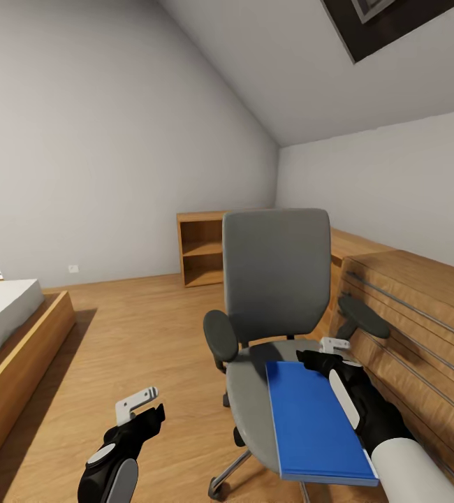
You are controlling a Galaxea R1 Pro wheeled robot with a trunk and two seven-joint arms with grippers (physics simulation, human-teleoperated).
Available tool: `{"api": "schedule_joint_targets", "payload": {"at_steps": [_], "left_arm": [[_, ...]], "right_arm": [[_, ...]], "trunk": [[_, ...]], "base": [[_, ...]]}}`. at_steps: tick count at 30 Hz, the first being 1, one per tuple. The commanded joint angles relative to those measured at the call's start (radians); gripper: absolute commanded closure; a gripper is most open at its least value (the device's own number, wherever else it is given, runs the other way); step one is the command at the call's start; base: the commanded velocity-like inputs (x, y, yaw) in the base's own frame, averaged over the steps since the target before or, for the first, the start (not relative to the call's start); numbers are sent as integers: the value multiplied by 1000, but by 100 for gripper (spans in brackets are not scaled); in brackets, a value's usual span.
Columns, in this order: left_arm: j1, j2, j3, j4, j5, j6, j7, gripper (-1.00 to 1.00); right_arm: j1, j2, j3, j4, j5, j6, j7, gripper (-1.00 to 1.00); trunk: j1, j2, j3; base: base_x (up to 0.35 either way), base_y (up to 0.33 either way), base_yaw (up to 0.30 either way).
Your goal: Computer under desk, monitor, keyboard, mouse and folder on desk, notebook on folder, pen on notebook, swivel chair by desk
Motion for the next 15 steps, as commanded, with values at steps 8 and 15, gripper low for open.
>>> {"api": "schedule_joint_targets", "payload": {"at_steps": [8, 15], "left_arm": [[-1, 0, -2, -1, 10, 2, 10, -100], [-1, 0, -3, -1, 10, 2, 10, -100]], "right_arm": [[0, 0, 1, -2, -10, 4, -5, -100], [0, 0, 1, -2, -10, 4, -5, -100]], "trunk": [[23, -42, -20], [23, -42, -20]], "base": [[0, 0, 0], [0, 0, 0]]}}
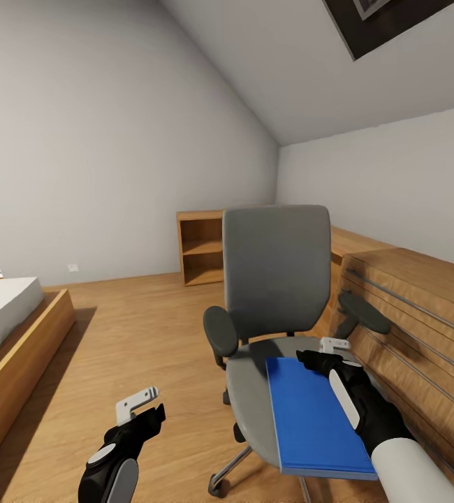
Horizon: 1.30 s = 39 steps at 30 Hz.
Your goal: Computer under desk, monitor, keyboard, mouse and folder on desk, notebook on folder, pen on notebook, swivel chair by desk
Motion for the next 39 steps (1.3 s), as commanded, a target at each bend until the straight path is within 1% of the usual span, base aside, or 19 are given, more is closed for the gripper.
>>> {"api": "schedule_joint_targets", "payload": {"at_steps": [1, 3, 5, 22, 29, 39], "left_arm": [[-1, 0, -1, -1, 10, 2, 10, -100], [-1, 0, -1, -1, 10, 2, 9, -100], [-1, 0, -1, -1, 10, 2, 9, -100], [-1, 1, -3, -1, 10, 2, 4, -100], [-1, 2, -2, -1, 11, 2, 3, -100], [-1, 2, -2, -1, 10, 2, 3, -100]], "right_arm": [[0, 0, 1, -2, -10, 4, -5, -100], [0, 0, 1, -2, -10, 4, -5, -100], [0, 0, 1, -2, -10, 4, -5, -100], [0, 0, 1, -2, -10, 4, -5, -100], [0, 0, 1, -2, -10, 4, -5, -100], [0, 0, -1, -2, -10, 4, -4, -100]], "trunk": [[0, 0, -1], [0, 0, -1], [7, -14, -7], [7, -14, -7], [7, -14, -7], [7, -14, -7]], "base": [[0, 0, 0], [0, 0, 0], [0, 0, 0], [-2, 0, 0], [-149, 0, 0], [-26, 0, 0]]}}
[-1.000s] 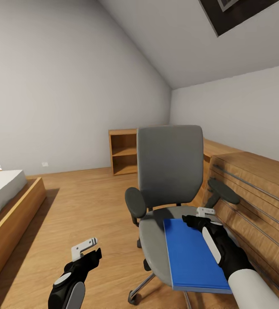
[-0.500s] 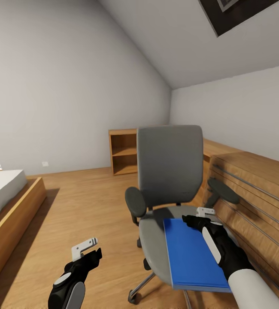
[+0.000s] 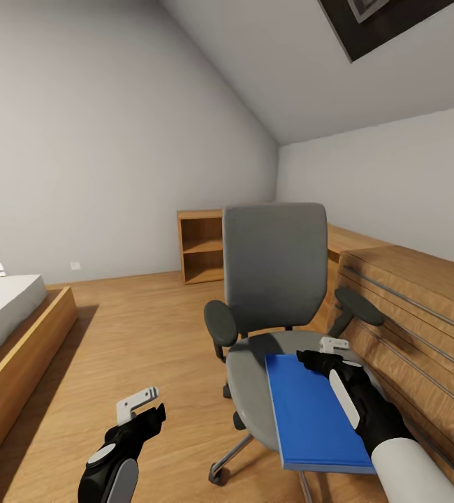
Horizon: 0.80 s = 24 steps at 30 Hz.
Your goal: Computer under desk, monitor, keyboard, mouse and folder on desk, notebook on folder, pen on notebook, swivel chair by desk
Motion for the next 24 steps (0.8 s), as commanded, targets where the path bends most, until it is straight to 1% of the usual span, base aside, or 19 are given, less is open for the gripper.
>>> {"api": "schedule_joint_targets", "payload": {"at_steps": [1, 13, 24], "left_arm": [[-1, 0, -1, -1, 10, 2, 10, -100], [-1, 0, -1, -1, 11, 3, 10, -100], [-1, 0, -2, -1, 10, 3, 10, -100]], "right_arm": [[0, 0, 1, -2, -10, 4, -5, -100], [-1, 0, 0, -2, -10, 4, -5, -100], [0, 0, -1, -4, -11, 4, -4, -100]], "trunk": [[0, 0, -1], [0, 0, -1], [-42, 77, 33]], "base": [[-3, 0, 0], [0, 0, 0], [0, 0, 0]]}}
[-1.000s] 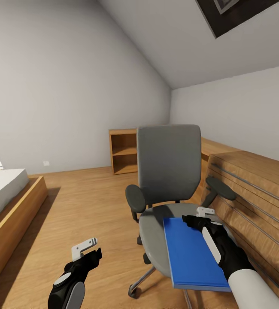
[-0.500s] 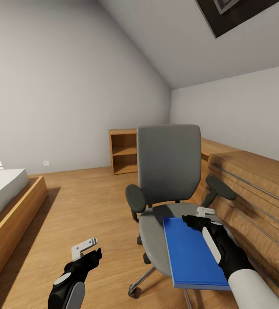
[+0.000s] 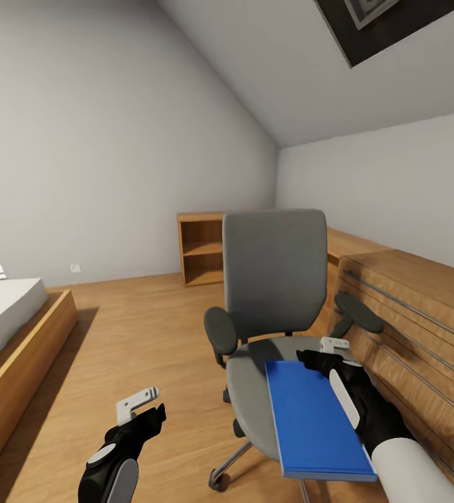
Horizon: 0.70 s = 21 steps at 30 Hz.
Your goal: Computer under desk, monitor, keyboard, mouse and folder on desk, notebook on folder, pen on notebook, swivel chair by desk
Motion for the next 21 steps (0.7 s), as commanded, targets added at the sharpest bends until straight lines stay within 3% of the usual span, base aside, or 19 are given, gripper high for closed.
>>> {"api": "schedule_joint_targets", "payload": {"at_steps": [1, 15, 19, 21], "left_arm": [[-1, 0, -1, -1, 11, 2, 10, -100], [-1, 0, -2, -1, 11, 2, 10, -100], [-1, 0, -1, 0, 11, 2, 11, -100], [-1, 0, 0, 0, 11, 2, 11, -100]], "right_arm": [[0, 0, 0, -2, -10, 5, -5, -100], [0, 0, -2, -10, -13, 12, -4, -100], [0, -1, -4, -36, -19, 66, -3, -100], [0, -1, -7, -69, -26, 134, -2, -100]], "trunk": [[-4, 7, 2], [-58, 105, 46], [-73, 133, 58], [-81, 147, 65]], "base": [[0, 0, 0], [0, 0, 0], [0, 0, 0], [0, 0, 0]]}}
